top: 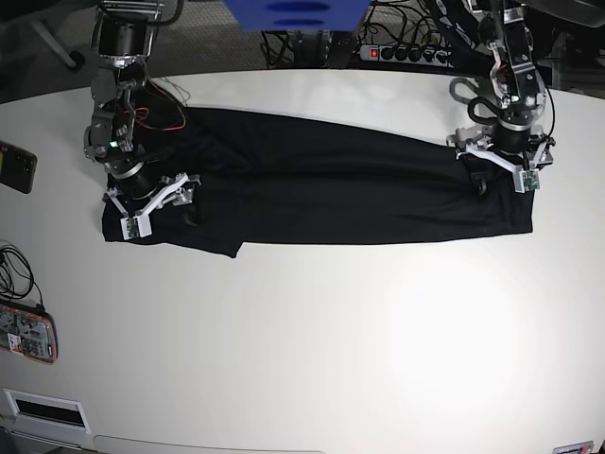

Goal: Fold the T-shirt properly
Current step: 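Grasp the folded edge with both grippers and pull it toward the robot, then release the edge and move the right gripper to the shirt's collar end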

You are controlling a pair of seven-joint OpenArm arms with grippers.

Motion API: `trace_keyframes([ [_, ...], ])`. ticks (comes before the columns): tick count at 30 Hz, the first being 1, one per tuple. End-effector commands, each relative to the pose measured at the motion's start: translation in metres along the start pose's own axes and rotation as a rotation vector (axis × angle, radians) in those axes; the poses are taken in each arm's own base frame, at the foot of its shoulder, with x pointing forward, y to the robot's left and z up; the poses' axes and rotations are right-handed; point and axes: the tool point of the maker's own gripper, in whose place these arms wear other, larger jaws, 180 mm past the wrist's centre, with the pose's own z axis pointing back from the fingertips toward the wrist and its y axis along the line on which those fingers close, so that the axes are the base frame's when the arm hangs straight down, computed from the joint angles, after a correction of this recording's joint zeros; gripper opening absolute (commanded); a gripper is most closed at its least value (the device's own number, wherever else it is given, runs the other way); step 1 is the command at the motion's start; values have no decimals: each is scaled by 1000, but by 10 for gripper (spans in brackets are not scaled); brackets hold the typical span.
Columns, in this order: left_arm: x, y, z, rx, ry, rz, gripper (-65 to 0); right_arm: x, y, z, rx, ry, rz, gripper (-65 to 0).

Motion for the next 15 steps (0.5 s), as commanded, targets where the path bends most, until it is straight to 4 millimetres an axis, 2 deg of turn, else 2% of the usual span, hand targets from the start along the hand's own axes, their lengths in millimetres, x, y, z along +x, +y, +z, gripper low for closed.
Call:
trace_keyframes([
  [1,-22,9,-1,33,115,-27,-136,-44,6,2,12,181,5,-131],
  [3,-15,6,-6,16,106,-53,-136,-45,6,2,12,182,4,-131],
  [7,-15,-12,-9,-29,107,-73,-135,-46,13,0,31,189,16,-131],
  [9,-6,-25,-15,-64,92,-98,-135,-57,20,-3,51,218,16,-131],
  [11,-9,-40,-15,-104,100,-122,-136,-70,29,-7,77,254,16,-131],
  [12,-11,-45,-15,-118,103,-128,-136,-63,33,-13,90,246,28,-131],
  [15,-10,-47,-16,-122,102,-131,-136,-23,37,-34,110,182,67,-131],
])
